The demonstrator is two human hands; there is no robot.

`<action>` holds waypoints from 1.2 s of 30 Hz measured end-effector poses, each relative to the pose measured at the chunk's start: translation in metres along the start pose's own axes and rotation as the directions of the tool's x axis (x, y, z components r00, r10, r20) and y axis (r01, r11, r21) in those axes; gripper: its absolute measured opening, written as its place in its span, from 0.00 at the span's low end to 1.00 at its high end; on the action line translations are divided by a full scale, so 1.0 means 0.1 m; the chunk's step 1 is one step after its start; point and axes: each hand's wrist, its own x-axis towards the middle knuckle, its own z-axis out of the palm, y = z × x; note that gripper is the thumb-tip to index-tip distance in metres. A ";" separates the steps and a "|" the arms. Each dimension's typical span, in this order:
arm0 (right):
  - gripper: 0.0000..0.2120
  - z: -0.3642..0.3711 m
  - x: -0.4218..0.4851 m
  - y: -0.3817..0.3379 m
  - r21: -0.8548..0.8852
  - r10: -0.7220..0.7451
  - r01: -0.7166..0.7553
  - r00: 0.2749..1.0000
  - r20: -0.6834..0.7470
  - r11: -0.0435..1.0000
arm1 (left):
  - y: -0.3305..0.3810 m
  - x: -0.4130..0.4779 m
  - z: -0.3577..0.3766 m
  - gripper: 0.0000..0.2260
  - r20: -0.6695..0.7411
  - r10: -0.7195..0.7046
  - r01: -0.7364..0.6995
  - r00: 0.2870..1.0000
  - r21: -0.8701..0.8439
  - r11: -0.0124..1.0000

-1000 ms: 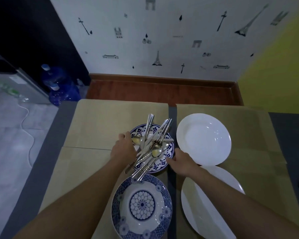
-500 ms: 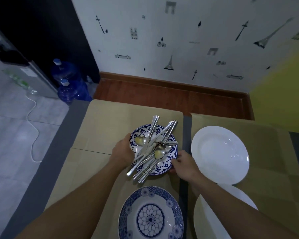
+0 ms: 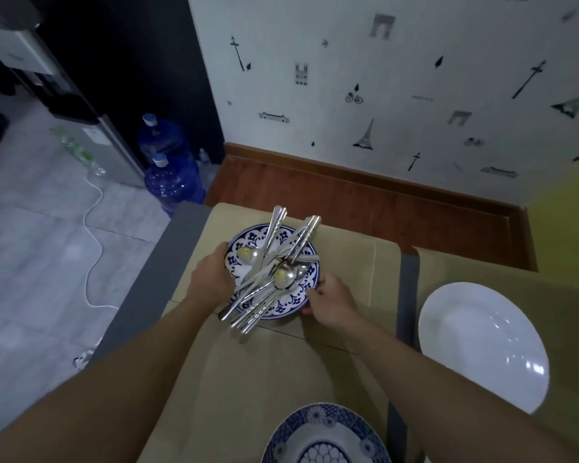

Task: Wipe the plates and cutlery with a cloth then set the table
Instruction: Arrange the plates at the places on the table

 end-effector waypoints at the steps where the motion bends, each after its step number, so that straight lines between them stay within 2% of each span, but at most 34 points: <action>1: 0.04 0.03 0.03 -0.05 -0.003 -0.002 0.002 1.000 -0.002 1.000 | -0.03 0.04 -0.03 0.16 -0.016 -0.009 0.009 1.000 0.000 1.000; 9: 0.06 0.13 0.15 -0.23 -0.065 -0.074 0.072 0.997 -0.037 0.995 | -0.14 0.16 -0.09 0.16 -0.052 -0.046 0.046 0.998 0.000 0.999; 14: 0.08 0.10 0.03 -0.26 -0.106 -0.105 0.103 0.994 -0.016 0.989 | -0.18 0.13 -0.08 0.17 -0.018 -0.039 0.039 0.999 0.006 0.999; 18: 0.09 0.02 -0.13 -0.28 -0.131 -0.150 0.148 0.989 -0.002 0.980 | -0.10 -0.01 -0.12 0.24 0.001 -0.048 0.048 0.999 0.084 0.995; 20: 0.13 -0.03 -0.25 -0.26 -0.148 -0.175 0.178 0.984 0.029 0.973 | -0.06 -0.12 -0.15 0.26 -0.026 -0.014 0.017 1.000 0.113 0.994; 24: 0.30 -0.16 -0.53 -0.14 -0.238 -0.164 0.177 0.984 0.075 0.955 | 0.08 -0.46 -0.17 0.25 -0.038 0.040 -0.035 0.998 0.131 0.991; 26: 0.33 -0.20 -0.68 -0.02 -0.270 -0.150 0.172 0.984 0.100 0.947 | 0.16 -0.66 -0.16 0.22 -0.026 0.041 -0.037 0.999 0.144 0.989; 29: 0.33 -0.28 -0.91 0.16 -0.282 -0.159 0.189 0.979 0.126 0.941 | 0.24 -0.96 -0.11 0.17 0.011 0.036 -0.038 0.999 0.149 0.988; 32: 0.31 -0.33 -1.10 0.37 -0.285 -0.165 0.201 0.976 0.145 0.937 | 0.26 -1.26 -0.01 0.18 0.062 0.045 -0.053 0.997 0.133 0.990; 36: 0.30 -0.36 -1.31 0.67 -0.302 -0.157 0.201 0.974 0.163 0.932 | 0.26 -1.72 0.20 0.23 0.189 -0.050 0.024 0.981 0.136 0.990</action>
